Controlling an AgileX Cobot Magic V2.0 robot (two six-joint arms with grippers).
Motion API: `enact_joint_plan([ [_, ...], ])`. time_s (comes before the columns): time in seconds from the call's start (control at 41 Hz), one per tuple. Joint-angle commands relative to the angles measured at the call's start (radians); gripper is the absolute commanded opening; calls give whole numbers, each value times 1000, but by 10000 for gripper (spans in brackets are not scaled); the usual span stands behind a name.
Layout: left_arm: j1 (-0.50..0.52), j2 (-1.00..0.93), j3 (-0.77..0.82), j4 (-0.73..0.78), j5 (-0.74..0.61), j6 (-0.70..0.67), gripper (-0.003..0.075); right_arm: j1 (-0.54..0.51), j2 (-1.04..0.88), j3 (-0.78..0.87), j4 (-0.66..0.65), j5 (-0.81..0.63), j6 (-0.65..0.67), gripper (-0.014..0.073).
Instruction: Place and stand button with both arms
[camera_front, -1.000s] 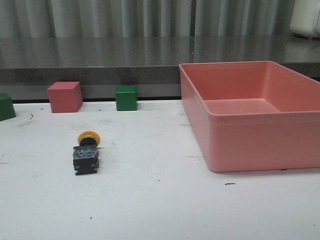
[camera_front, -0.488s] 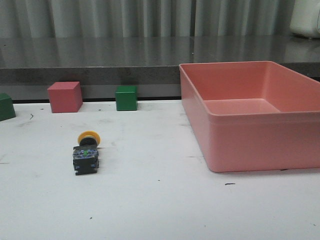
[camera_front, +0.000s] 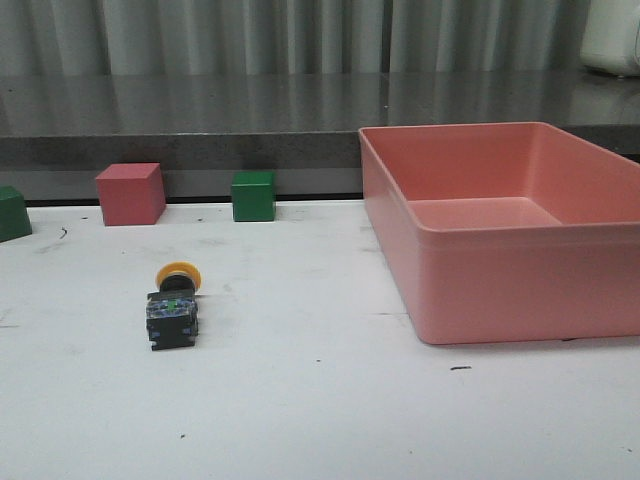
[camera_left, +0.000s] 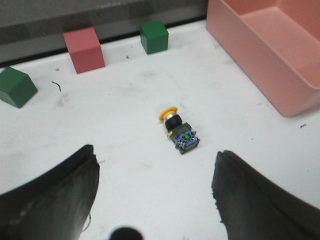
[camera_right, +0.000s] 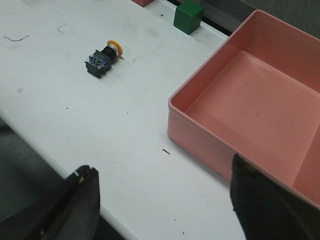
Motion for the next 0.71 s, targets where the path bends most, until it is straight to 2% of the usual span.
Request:
enact_joint_plan([
  [0.0,-18,90,-67,0,-43,-23,475,-4,1,-22,-3,-65,-11,562],
  [0.22,-18,363,-188,-10,-20,-48,484,-4,1,-22,-3,-65,-11,562],
  [0.341,-61,519,-269,14,-1,-90,484,-4,1,-22,-3,-65,-11,562],
  [0.463,-151,655,-347,125,8,-195,484,-4,1,-22,-3,-65,-11,562],
  [0.561,-210,751,-413,238,71,-311,484,-4,1,-22,-3,-65,-11,562],
  [0.683,-229,857,-497,255,151,-392,484,-4,1,-22,-3,-65,-11,562],
])
